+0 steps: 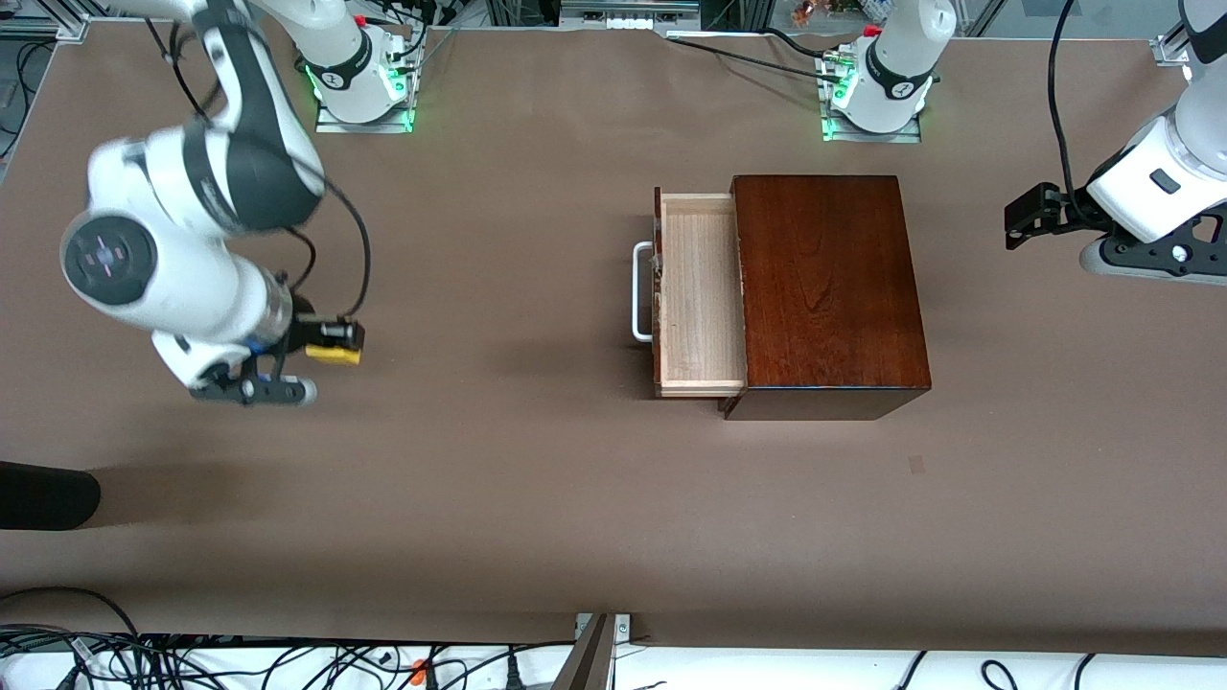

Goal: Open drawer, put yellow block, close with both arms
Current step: 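Lift the yellow block and carry it toward the open drawer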

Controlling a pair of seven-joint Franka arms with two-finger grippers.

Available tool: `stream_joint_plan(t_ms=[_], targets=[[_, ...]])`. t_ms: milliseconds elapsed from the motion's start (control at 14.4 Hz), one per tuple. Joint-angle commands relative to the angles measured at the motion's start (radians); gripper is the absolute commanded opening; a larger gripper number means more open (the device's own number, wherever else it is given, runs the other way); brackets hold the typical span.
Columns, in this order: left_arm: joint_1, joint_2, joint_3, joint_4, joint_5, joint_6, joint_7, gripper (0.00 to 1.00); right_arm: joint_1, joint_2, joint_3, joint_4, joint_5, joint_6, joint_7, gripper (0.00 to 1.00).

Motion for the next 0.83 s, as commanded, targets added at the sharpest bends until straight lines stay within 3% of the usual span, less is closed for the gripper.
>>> stream_joint_plan(t_ms=[0, 277, 485, 623, 762], targets=[[0.003, 0.0, 0.001, -0.002, -0.007, 0.002, 0.016, 1.0, 0.074, -0.058, 0.01, -0.028, 0.009, -0.066, 0.208, 0.0], [0.003, 0.0, 0.004, -0.002, -0.007, 0.001, 0.014, 1.0, 0.166, -0.047, 0.099, -0.025, 0.026, -0.05, 0.708, 0.0], [0.003, 0.0, 0.007, -0.002, -0.007, -0.002, 0.014, 1.0, 0.292, -0.01, 0.105, -0.024, 0.024, 0.073, 1.081, 0.0], [0.003, 0.0, 0.006, -0.002, -0.007, -0.002, 0.016, 1.0, 0.349, 0.057, 0.106, 0.045, 0.026, 0.111, 1.334, 0.0], [0.003, 0.0, 0.006, -0.002, -0.007, -0.002, 0.014, 1.0, 0.41, 0.163, 0.106, 0.189, 0.026, 0.102, 1.52, 0.0]])
